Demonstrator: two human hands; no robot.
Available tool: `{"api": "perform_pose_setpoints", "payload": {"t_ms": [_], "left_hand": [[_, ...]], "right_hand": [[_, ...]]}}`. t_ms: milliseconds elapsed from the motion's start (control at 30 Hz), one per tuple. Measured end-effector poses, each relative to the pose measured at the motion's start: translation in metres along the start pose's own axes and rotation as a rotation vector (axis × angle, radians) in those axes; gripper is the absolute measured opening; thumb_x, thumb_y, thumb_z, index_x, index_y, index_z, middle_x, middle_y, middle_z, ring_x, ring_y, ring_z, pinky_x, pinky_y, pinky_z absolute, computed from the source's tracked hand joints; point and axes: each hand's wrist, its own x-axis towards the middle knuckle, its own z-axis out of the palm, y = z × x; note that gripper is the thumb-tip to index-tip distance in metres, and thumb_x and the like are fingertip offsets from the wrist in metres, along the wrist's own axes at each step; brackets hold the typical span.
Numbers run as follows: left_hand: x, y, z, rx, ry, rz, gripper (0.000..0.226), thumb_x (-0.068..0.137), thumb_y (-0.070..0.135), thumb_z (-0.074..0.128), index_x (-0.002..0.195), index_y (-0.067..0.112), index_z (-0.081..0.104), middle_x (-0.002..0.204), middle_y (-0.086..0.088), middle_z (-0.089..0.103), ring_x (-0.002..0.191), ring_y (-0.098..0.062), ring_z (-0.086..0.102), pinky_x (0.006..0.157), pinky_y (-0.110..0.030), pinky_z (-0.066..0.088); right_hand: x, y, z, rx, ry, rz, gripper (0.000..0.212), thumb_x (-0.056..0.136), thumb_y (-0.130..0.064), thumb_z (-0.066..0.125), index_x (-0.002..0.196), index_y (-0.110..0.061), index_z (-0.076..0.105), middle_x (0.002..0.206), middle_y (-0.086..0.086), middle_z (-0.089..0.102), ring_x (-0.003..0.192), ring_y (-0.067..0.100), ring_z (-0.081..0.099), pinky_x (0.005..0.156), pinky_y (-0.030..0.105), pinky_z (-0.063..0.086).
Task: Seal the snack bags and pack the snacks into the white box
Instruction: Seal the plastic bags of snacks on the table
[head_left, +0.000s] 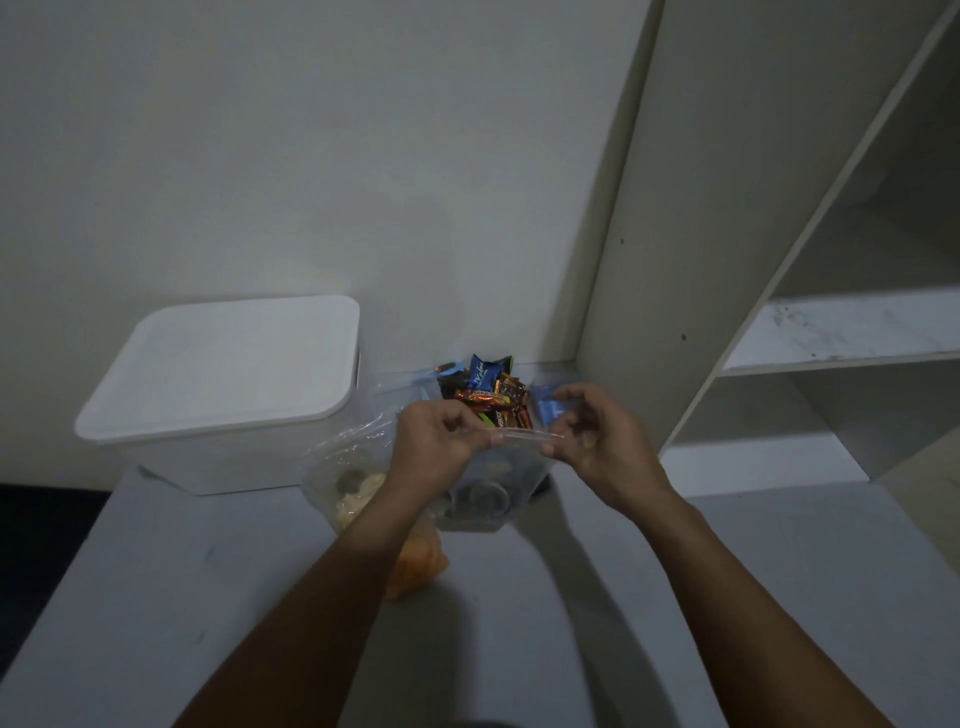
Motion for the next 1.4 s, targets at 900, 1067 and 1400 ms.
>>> {"api": "perform_pose_setpoints", "payload": {"t_ms": [900, 1067, 1400], "left_hand": [[-0.007, 0.006, 0.013, -0.398, 0.002, -0.451, 0.02, 0.089, 0.023, 0.063, 0.083, 0.005, 0.066, 0.072, -0.007, 0.066, 0.058, -0.015, 0.059, 0.05, -0.022, 0.048], [-0.006, 0.004, 0.012, -0.541, -0.044, -0.524, 0.014, 0.089, 0.011, 0.059, 0.096, 0.001, 0.065, 0.079, -0.009, 0.067, 0.072, -0.019, 0.063, 0.064, -0.028, 0.051], [-0.017, -0.005, 0.009, -0.494, -0.095, -0.447, 0.009, 0.086, 0.009, 0.064, 0.079, 0.003, 0.066, 0.083, -0.013, 0.07, 0.079, -0.022, 0.066, 0.067, -0.034, 0.054]], "right_hand": [[-0.001, -0.012, 0.008, 0.199, 0.034, -0.001, 0.031, 0.075, 0.003, 0.076, 0.086, -0.02, 0.06, 0.067, 0.013, 0.061, 0.059, 0.009, 0.057, 0.063, 0.019, 0.05], [-0.006, -0.008, 0.012, 0.229, -0.01, -0.005, 0.034, 0.074, 0.003, 0.077, 0.086, -0.023, 0.06, 0.068, 0.003, 0.063, 0.061, 0.008, 0.058, 0.062, 0.014, 0.049], [-0.002, 0.007, 0.031, 0.094, -0.075, 0.006, 0.018, 0.089, -0.015, 0.066, 0.072, -0.021, 0.068, 0.062, -0.007, 0.064, 0.057, 0.003, 0.053, 0.058, 0.022, 0.041]]}}
